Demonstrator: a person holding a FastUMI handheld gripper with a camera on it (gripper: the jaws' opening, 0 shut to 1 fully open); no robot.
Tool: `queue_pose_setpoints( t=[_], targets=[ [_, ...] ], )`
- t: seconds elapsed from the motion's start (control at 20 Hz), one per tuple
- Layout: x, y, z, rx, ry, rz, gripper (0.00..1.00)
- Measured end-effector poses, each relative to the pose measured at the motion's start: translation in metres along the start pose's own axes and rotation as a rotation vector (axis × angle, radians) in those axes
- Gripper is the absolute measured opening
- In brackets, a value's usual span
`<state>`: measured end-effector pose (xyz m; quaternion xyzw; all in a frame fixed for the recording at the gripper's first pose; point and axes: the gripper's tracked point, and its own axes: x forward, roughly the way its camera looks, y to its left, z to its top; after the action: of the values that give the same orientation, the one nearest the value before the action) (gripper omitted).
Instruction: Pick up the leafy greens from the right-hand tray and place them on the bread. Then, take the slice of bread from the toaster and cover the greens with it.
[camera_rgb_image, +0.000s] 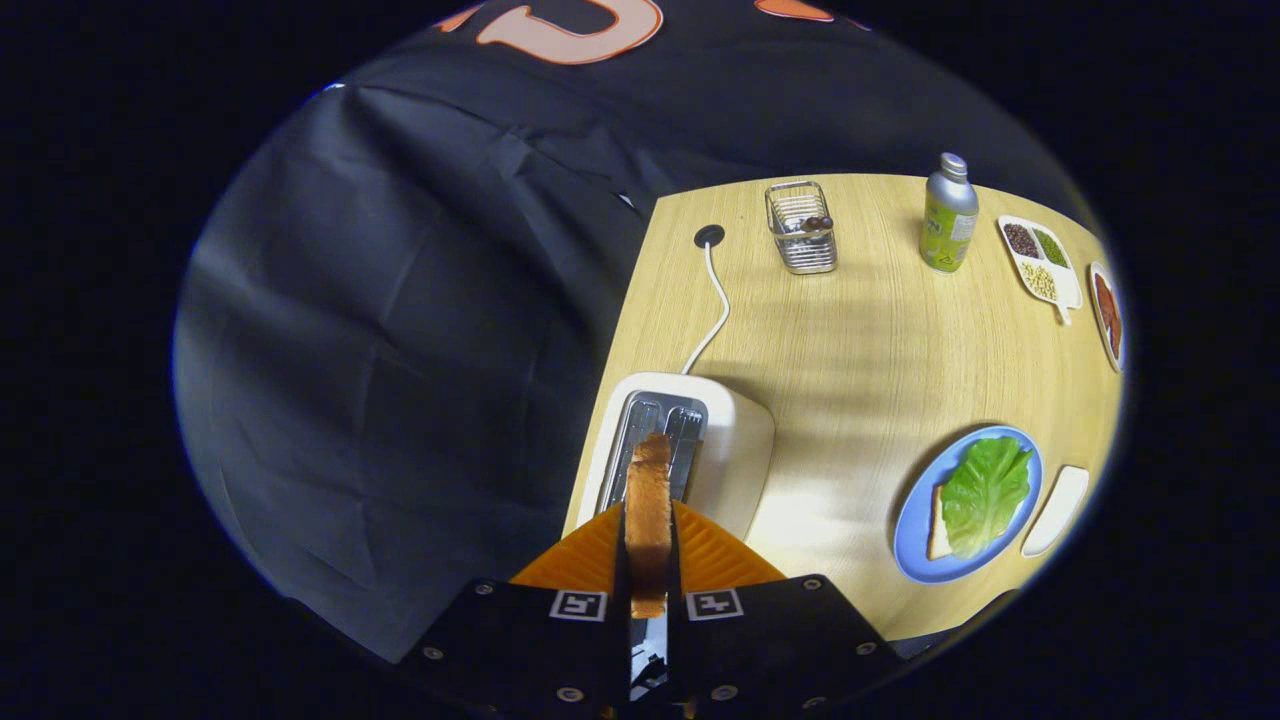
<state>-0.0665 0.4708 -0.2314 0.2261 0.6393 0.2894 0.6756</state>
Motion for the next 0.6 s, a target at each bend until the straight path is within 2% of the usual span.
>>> queue_pose_setpoints(
  t=[0.2,0.6],
  targets=[
    [-0.040,-0.030,0.005,0.034,-0.074,0.041,0.15],
    [-0.079,-0.126,-0.019,0.123,-0.130,0.030,0.15]
  ],
)
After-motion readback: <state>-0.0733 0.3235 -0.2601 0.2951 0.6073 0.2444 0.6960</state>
